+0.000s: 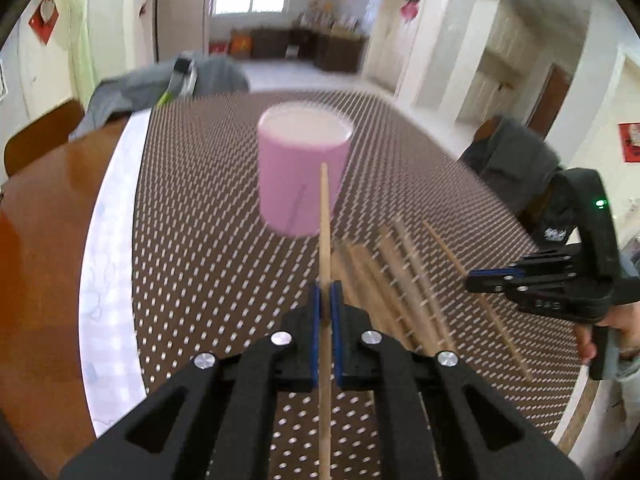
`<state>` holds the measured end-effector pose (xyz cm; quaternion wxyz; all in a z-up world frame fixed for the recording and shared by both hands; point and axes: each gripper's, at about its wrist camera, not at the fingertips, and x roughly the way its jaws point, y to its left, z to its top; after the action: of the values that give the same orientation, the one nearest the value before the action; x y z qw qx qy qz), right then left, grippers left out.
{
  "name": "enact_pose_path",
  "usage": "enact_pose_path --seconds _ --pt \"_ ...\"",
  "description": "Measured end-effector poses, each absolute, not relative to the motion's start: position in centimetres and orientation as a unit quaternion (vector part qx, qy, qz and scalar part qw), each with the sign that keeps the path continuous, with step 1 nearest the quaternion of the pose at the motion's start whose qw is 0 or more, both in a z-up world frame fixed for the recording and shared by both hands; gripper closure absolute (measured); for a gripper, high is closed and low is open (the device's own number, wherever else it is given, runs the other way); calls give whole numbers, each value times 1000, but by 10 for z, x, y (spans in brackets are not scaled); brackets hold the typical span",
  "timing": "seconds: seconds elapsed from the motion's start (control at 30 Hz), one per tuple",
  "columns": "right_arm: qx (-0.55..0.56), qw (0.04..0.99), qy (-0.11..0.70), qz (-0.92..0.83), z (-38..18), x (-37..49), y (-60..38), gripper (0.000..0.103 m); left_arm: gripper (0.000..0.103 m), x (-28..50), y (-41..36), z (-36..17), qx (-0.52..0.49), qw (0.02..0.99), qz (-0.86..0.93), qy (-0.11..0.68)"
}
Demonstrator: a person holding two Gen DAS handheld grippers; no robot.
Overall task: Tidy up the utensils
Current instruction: 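Close the left gripper on one wooden stick while the right gripper grasps another, then lift both held sticks upright and carry them over the pink cup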
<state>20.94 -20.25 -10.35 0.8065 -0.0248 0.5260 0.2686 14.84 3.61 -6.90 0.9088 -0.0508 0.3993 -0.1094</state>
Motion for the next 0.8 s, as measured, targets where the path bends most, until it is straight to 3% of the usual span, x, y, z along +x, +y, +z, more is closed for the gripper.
enact_pose_path --seconds 0.37,0.8 --pt "37 872 379 308 -22 210 -204 98 97 145 26 -12 -66 962 -116 240" --pt "56 895 285 339 55 237 -141 97 97 187 36 34 -119 988 -42 86"
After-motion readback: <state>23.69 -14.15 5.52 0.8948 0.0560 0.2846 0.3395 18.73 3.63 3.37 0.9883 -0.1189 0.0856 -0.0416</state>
